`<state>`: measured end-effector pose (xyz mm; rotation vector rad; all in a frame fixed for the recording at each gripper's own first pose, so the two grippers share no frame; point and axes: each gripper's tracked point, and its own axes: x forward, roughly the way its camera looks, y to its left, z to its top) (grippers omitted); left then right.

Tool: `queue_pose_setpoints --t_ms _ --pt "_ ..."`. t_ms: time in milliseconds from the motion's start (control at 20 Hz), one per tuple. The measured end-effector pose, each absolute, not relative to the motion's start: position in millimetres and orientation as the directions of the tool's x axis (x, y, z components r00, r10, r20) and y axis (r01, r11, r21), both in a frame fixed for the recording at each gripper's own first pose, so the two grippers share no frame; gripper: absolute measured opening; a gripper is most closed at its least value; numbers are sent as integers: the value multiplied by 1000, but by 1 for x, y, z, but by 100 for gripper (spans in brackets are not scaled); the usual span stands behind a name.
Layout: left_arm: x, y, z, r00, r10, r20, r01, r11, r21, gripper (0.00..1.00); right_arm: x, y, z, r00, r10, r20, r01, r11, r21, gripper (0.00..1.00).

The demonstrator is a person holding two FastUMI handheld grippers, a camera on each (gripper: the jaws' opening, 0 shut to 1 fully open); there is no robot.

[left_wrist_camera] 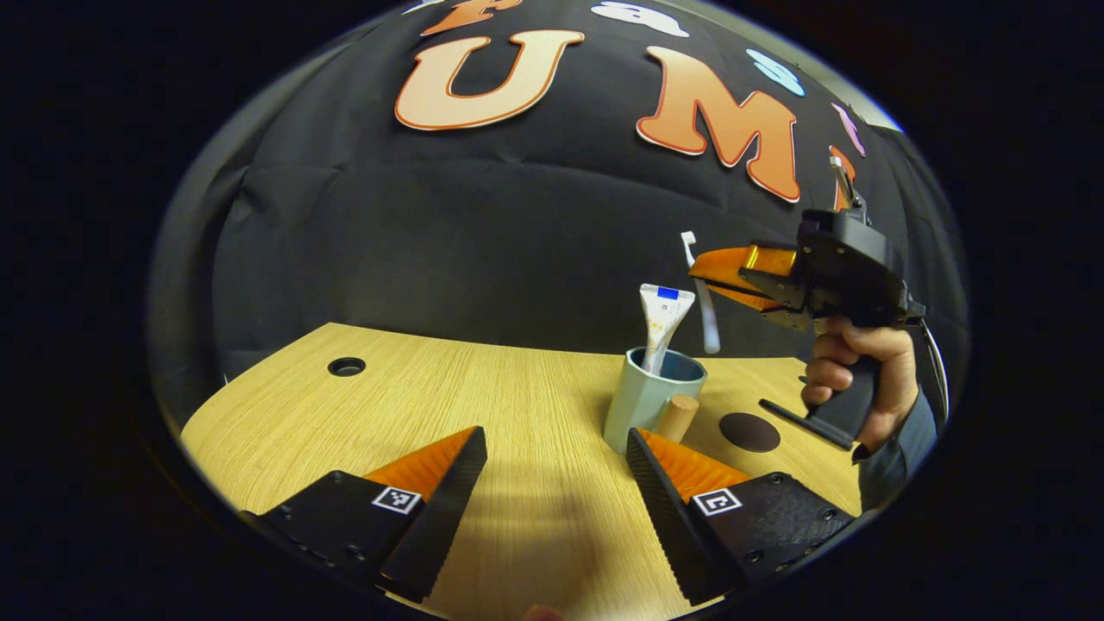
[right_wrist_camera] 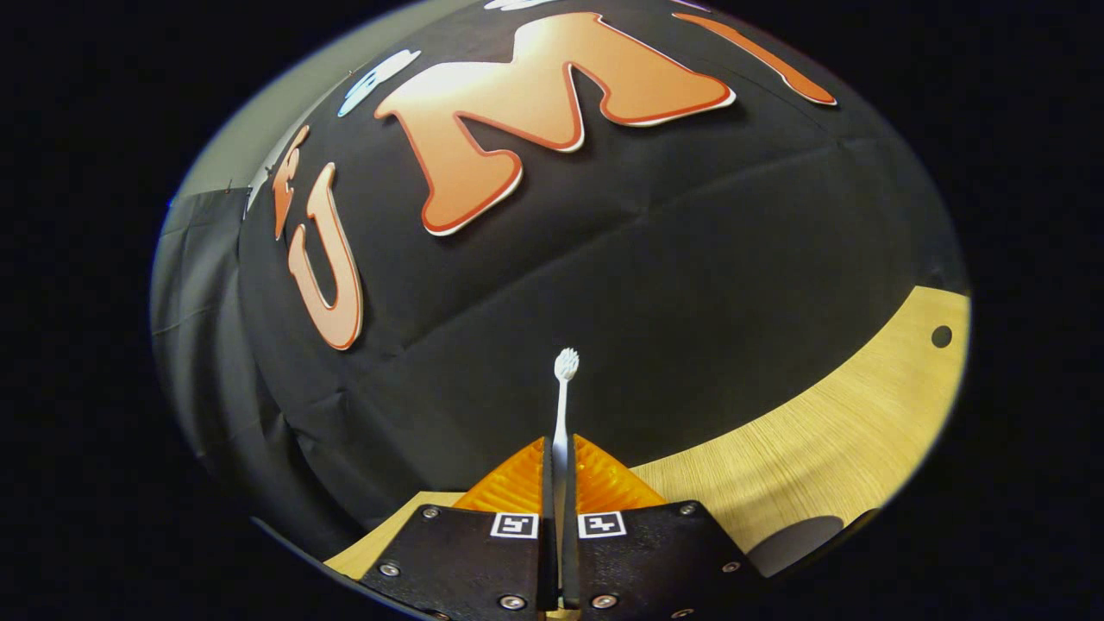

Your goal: Put the toothbrush and toothpaste on the desktop into the cup, then pick up the cup and place it on the coaster on the desktop.

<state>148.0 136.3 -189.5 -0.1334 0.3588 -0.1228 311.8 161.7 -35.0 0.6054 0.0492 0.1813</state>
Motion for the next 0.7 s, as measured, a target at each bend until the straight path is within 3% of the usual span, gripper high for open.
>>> queue_pose_setpoints --t_ms 400,700 --pt "147 132 -195 919 -141 -367 88 984 -157 98 305 174 -41 984 176 34 -168 845 508 4" --pt "142 118 -183 925 -149 -349 96 982 -165 98 289 163 -50 978 207 -10 -177 862 475 11"
